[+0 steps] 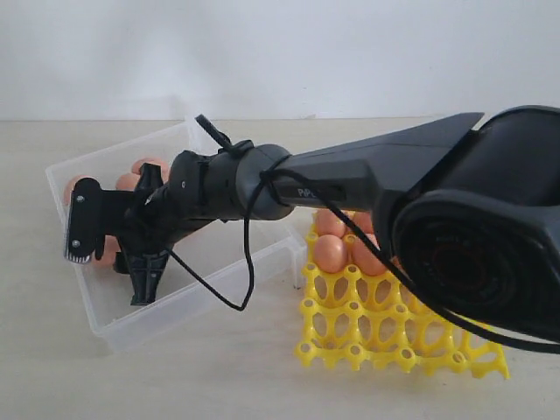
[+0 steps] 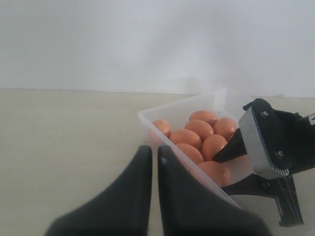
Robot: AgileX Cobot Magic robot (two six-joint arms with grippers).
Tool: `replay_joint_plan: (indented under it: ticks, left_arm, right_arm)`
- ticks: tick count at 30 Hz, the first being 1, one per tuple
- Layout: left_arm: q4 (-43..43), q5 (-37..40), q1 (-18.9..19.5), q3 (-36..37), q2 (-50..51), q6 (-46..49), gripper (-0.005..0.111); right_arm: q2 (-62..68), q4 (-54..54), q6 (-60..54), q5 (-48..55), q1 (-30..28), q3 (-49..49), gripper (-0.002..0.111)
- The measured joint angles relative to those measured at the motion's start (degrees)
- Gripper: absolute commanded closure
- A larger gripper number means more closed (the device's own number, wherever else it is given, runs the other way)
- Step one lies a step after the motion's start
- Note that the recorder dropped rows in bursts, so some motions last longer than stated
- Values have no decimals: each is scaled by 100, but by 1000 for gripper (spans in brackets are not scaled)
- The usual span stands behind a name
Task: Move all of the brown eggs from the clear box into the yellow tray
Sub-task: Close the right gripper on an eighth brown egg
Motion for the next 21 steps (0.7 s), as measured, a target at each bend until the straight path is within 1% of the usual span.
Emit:
replay_joint_plan:
  ticks: [6, 8, 9, 12, 16, 17, 18, 19, 21]
  left_arm:
    - [0, 0, 0, 0, 0, 0, 103]
    - [0, 0, 0, 0, 0, 0, 103]
    - [0, 0, 0, 0, 0, 0, 103]
    - [0, 0, 0, 0, 0, 0, 103]
    - [0, 0, 0, 0, 0, 0, 103]
    - [0, 0, 0, 0, 0, 0, 103]
    - [0, 0, 0, 0, 0, 0, 103]
    - [0, 0, 0, 0, 0, 0, 103]
    - [0, 0, 0, 0, 0, 0, 103]
  right_arm:
    - [277, 82, -11, 35, 0, -577, 61]
    - [314, 116, -11, 119, 0, -638, 64]
    - [336, 120, -11, 162, 0, -653, 67]
    - [381, 124, -11, 209, 0, -668, 80]
    - [395, 144, -11, 143, 0, -666, 95]
    - [397, 147, -11, 99, 0, -666, 101]
    - [420, 147, -24, 0, 0, -666, 105]
    - [428, 147, -24, -42, 0, -666, 108]
    - [428, 147, 58, -69, 0, -666, 108]
